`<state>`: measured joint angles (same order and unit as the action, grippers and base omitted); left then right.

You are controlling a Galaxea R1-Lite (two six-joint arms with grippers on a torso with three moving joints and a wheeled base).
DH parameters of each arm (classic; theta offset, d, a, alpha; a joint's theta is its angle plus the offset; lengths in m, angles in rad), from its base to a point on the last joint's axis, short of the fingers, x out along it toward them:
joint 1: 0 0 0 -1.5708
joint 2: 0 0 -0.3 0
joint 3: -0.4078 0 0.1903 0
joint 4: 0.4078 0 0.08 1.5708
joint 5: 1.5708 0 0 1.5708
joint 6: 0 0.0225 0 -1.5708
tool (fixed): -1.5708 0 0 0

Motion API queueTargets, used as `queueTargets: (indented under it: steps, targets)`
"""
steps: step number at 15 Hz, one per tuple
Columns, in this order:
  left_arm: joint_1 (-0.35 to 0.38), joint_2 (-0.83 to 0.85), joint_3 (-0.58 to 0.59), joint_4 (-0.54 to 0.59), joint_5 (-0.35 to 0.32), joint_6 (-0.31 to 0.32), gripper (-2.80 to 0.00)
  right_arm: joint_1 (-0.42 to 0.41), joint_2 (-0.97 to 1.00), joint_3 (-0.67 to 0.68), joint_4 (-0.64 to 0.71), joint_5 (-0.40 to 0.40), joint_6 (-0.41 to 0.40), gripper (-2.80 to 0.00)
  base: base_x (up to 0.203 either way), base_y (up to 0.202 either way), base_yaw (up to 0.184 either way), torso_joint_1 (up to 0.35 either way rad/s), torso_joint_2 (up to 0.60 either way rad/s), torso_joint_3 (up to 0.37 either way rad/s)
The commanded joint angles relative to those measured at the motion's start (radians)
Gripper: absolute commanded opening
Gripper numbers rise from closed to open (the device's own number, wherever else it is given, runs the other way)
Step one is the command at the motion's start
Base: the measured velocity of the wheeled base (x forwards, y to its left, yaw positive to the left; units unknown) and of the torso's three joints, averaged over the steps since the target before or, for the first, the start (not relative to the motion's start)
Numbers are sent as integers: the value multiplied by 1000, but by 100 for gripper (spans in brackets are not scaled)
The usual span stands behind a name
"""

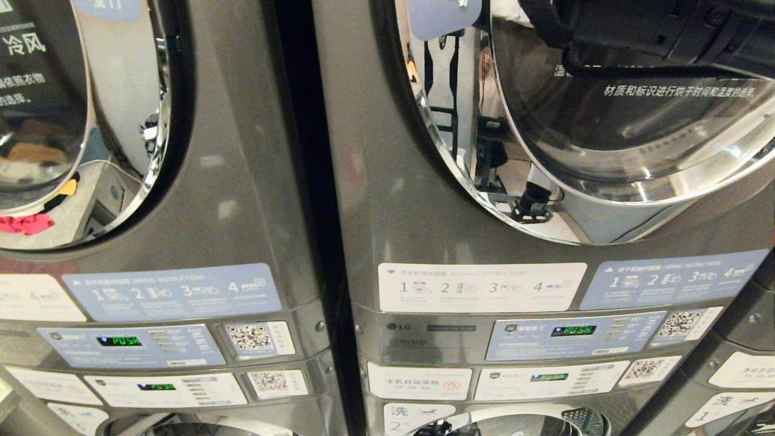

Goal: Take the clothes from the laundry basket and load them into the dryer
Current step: Open the dryer

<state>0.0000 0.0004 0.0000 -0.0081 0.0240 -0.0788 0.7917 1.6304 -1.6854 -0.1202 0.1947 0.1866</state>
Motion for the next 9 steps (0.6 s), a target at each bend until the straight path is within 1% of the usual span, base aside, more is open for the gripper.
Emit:
queueTargets:
  steps: [1,9]
  targets:
    - [0,0,0,0,1,0,-280,4,-25,10,0,3,2,0,0,0,0,0,0,0]
    - [0,0,0,2,1,1,-280,17,-153,160,-1,4,-9,0,0,0,0,0,0,0]
